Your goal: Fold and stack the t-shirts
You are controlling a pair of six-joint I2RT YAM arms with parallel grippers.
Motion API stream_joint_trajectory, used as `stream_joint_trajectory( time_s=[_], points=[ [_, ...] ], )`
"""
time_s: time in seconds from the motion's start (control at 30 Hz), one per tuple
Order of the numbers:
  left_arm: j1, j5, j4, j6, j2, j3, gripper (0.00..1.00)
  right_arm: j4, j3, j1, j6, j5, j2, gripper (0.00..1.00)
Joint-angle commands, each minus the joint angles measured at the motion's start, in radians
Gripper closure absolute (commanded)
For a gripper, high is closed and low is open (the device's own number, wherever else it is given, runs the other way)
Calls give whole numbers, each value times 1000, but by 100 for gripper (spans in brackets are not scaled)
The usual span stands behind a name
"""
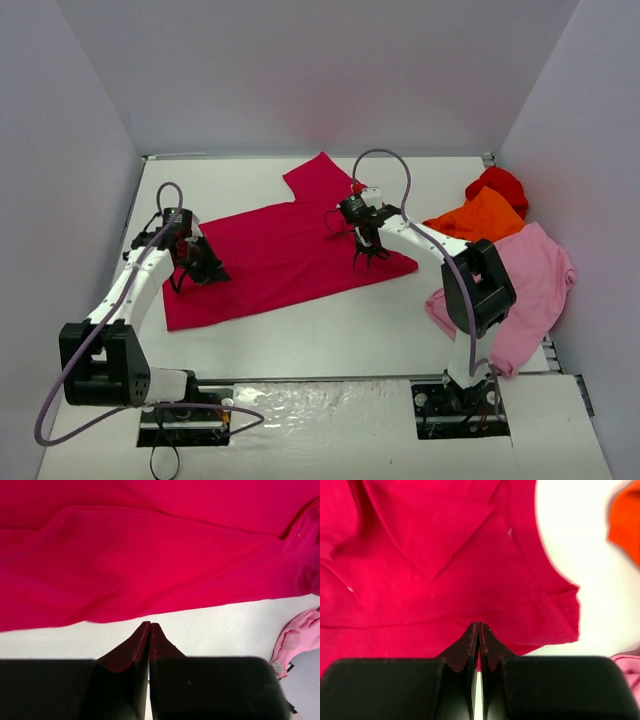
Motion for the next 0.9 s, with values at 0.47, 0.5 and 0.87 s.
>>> stream_joint_trajectory(
  time_s=[0.47, 0.5, 0.87],
  points=[
    [-156, 74, 256, -75, 282, 10, 100, 78, 54, -31, -1, -55, 171, 100],
    [-156, 72, 255, -74, 282, 9, 100, 84, 62, -33, -3, -56, 179, 100],
    [-157, 40, 236, -53, 284, 4, 100, 75, 176, -54, -11, -102, 231, 100]
  ],
)
